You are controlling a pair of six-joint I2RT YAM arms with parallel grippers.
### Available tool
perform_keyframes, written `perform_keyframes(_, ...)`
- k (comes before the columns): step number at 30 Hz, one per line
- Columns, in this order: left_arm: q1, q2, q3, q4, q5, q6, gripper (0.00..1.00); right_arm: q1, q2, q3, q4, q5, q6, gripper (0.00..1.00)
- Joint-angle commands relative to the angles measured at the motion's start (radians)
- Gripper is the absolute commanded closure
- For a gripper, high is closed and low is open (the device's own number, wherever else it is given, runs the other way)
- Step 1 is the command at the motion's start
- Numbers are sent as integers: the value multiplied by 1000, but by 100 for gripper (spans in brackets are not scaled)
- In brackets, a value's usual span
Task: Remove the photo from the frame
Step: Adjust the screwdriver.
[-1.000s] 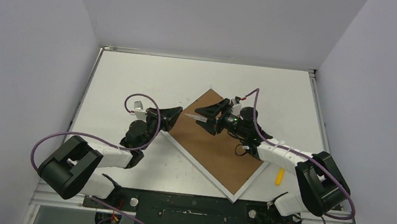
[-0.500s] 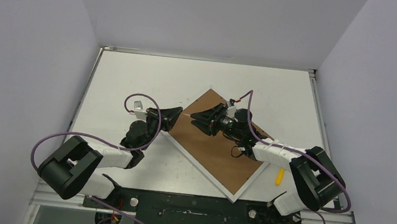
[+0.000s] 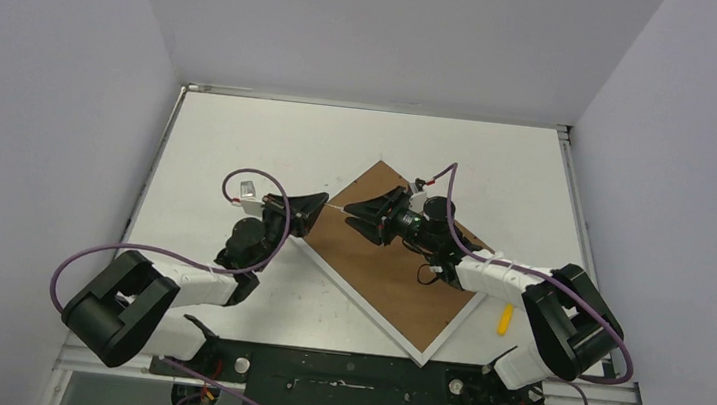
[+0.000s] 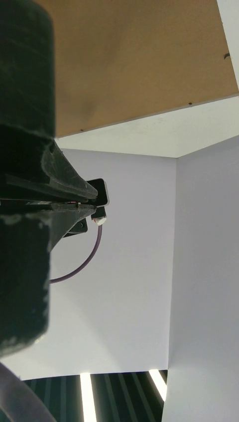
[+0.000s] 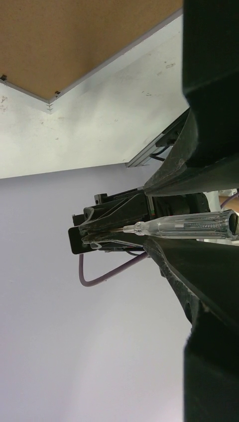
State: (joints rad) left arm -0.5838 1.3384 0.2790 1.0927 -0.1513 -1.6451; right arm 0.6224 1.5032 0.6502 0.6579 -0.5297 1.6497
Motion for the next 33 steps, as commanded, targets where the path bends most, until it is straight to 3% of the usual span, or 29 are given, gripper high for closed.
perform_keyframes(1,-5,-46,8,9,-20,30,100,-7,-7,31,60,19,-10,65)
perform_keyframes(8,-8,-59,2,1,-27,39,100,-7,-7,35,68,19,-6,78)
perform_keyframes(12,-11,-60,2,6,-31,50,100,-8,-7,36,71,16,-3,94)
perform_keyframes(15,-16,-66,-4,10,-46,69,99,-12,-15,31,68,18,-5,95)
perform_keyframes(22,-16,-144,-22,-154,-81,49,54,-85,-19,38,24,-29,-111,95)
perform_keyframes(28,11,-299,-21,-449,-77,106,20,-172,14,107,-160,-142,-376,95)
perform_keyframes(30,54,-336,6,-575,-18,174,19,-179,22,129,-245,-153,-477,95)
perform_keyframes(33,167,-347,28,-624,163,325,24,-178,37,155,-345,-162,-616,95)
